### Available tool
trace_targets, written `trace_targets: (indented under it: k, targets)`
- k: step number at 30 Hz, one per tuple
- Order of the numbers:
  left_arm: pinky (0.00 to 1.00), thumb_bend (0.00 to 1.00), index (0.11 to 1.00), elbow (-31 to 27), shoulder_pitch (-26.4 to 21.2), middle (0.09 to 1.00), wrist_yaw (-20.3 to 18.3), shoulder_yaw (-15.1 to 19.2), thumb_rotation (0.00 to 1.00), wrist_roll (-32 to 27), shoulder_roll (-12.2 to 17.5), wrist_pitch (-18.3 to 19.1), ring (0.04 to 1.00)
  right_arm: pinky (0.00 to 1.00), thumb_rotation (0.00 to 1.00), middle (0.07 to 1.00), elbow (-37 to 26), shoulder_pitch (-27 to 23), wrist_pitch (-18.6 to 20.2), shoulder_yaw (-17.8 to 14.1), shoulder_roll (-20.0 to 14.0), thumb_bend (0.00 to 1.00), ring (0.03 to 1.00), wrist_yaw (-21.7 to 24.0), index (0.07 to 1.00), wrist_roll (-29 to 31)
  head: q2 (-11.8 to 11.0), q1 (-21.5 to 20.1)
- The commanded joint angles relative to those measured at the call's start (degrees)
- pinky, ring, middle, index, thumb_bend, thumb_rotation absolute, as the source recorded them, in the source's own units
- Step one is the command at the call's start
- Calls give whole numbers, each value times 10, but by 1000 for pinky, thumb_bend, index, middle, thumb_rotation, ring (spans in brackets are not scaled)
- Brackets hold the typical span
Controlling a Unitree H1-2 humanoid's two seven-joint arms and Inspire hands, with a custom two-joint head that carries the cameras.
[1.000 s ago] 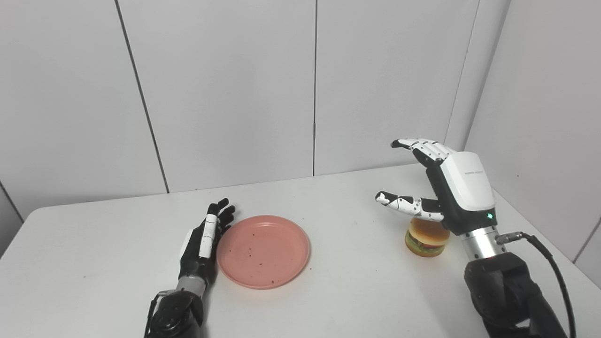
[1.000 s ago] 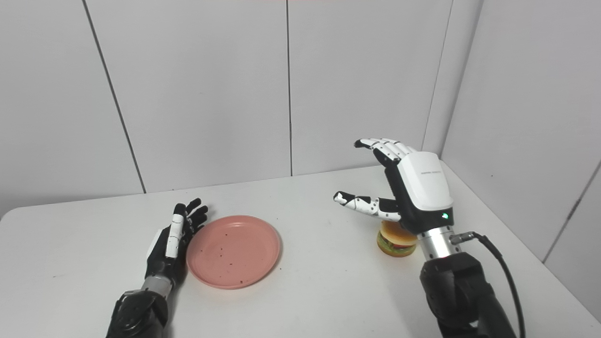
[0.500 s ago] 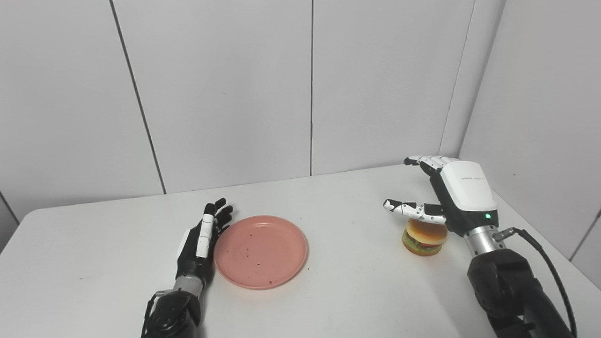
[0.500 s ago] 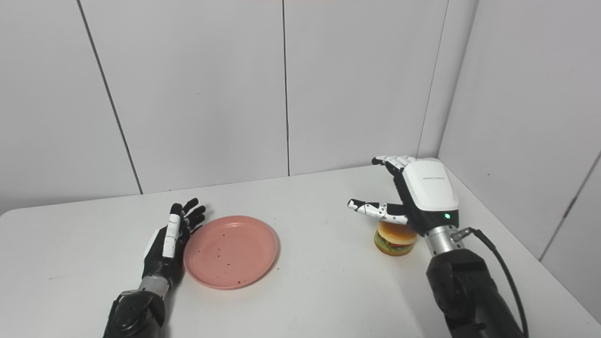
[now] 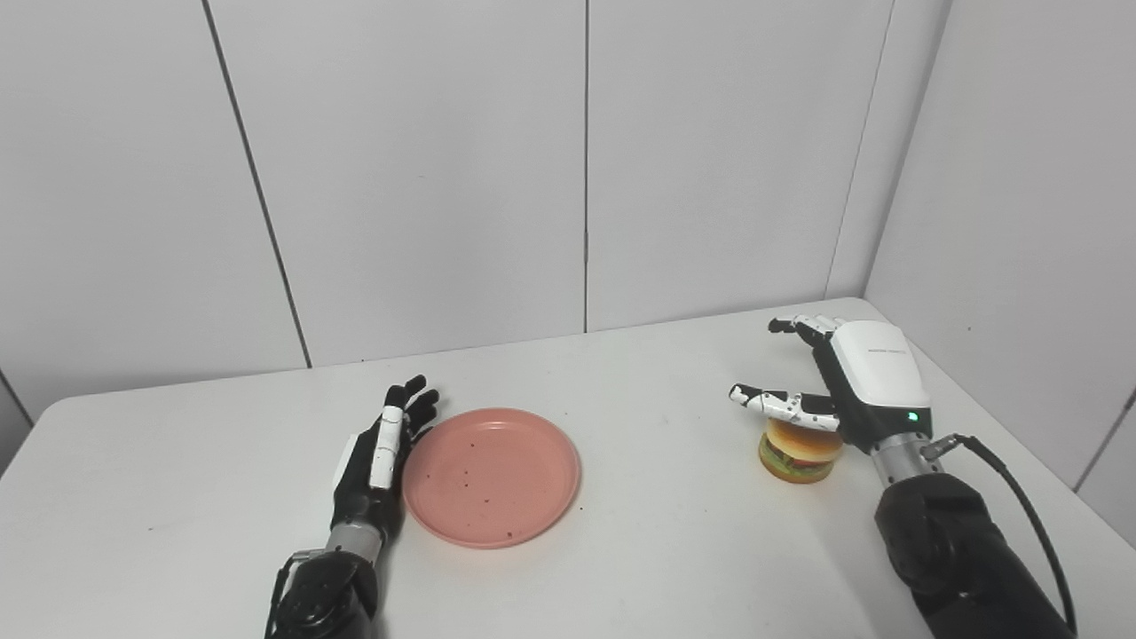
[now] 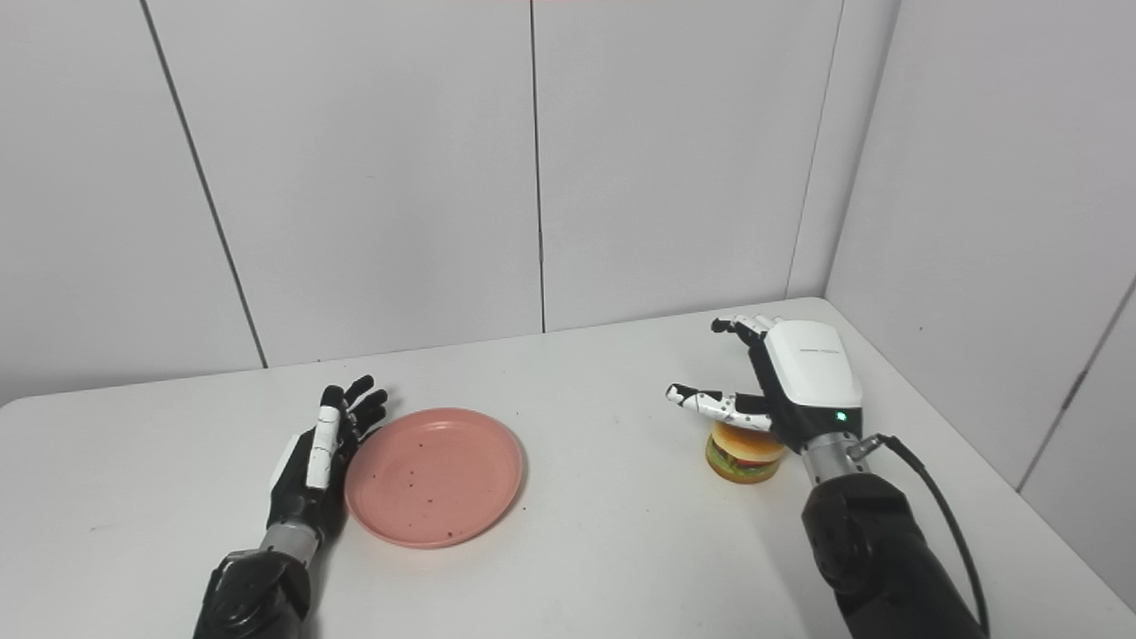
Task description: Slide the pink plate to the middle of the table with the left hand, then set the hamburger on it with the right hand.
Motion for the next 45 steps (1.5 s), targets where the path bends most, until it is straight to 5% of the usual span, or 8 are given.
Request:
trace_targets:
  k: [1,24,30,45]
  targets:
    - [901,892,870,4,2,883,2,0,942,4,2,16,916,658,918,720,-1,-30,-16,-1,-20,739,715,-23,681,9,2,1]
    - [928,893,872,-8,7,884,2,-1,944,4,2,26,923,598,869,704,70,-24,-4,36,-30,729,681,-37,675,26,6,5]
    - [930,888,872,-5,5,884,0,-3,949,5,1,23,923,611,925,714,61,-15,0,36,-32,747,698,-27,679,31,5,6]
    - [899,891,874,-18,11,881,3,-5,948,6,1,31,916,679,888,749,65,-16,30,44,-39,725,750,8,707,33,10,11]
